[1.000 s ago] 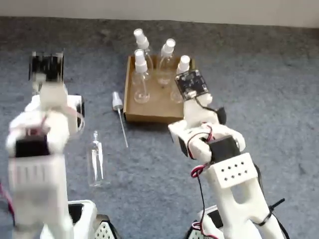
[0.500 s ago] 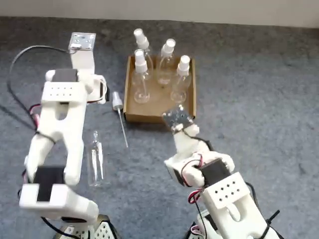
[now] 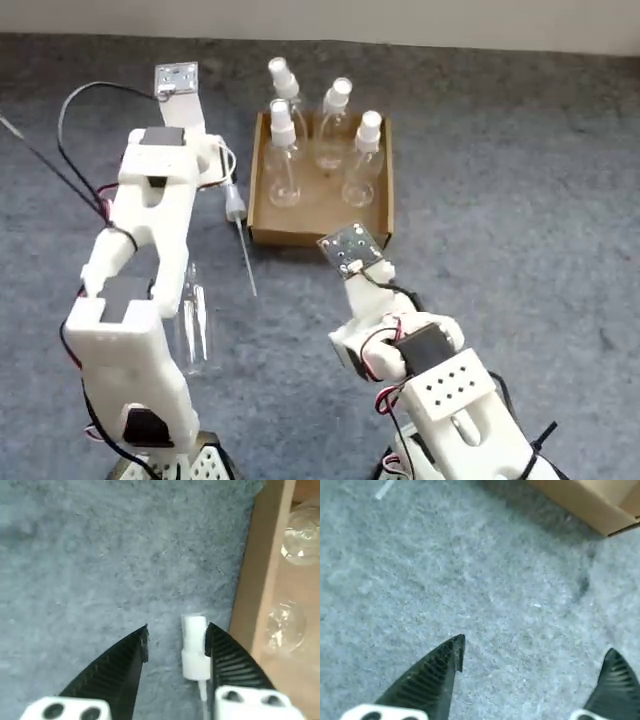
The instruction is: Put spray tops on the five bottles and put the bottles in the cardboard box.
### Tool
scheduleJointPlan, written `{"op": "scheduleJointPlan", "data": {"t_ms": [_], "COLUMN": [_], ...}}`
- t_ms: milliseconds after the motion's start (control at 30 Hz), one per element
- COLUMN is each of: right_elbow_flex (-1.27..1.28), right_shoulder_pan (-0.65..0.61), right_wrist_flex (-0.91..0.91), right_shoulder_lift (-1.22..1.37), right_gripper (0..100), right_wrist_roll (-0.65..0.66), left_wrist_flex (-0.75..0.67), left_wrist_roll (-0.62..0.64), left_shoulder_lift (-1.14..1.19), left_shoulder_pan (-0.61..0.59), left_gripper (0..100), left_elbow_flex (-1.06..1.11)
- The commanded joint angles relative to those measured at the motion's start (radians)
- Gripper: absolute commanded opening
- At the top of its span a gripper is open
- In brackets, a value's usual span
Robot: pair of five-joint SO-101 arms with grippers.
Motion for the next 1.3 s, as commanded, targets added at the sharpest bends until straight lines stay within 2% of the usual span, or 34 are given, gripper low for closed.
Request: {"op": "scheduleJointPlan", "data": {"t_ms": [0, 267, 533, 733, 800, 933, 1100, 1267], "right_elbow_flex": [-0.007, -0.007, -0.007, -0.007, -0.007, -0.007, -0.007, -0.007], "right_shoulder_pan": [-0.004, -0.005, -0.005, -0.005, -0.005, -0.004, -0.004, -0.004], "right_wrist_flex": [-0.015, -0.015, -0.015, -0.015, -0.015, -0.015, -0.015, -0.015], "right_shoulder_lift": [-0.024, -0.024, -0.024, -0.024, -0.024, -0.024, -0.024, -0.024], "right_gripper": [35.2, 35.2, 35.2, 35.2, 35.2, 35.2, 35.2, 35.2], "right_wrist_roll": [0.005, 0.005, 0.005, 0.005, 0.005, 0.005, 0.005, 0.006], "left_wrist_flex": [-0.017, -0.011, 0.014, 0.123, 0.153, 0.255, 0.437, 0.654], "left_wrist_roll": [0.041, 0.071, 0.071, 0.063, 0.011, -0.038, -0.118, -0.261], "left_shoulder_lift": [0.041, 0.185, 0.223, 0.214, 0.213, 0.209, 0.14, 0.062], "left_shoulder_pan": [0.033, 0.035, 0.038, 0.027, 0.021, -0.004, -0.074, -0.177], "left_gripper": [17, 16, 16, 5, 2, 0, 0, 0], "left_elbow_flex": [-0.102, -0.219, -0.22, -0.228, -0.24, -0.343, -0.575, -0.691]}}
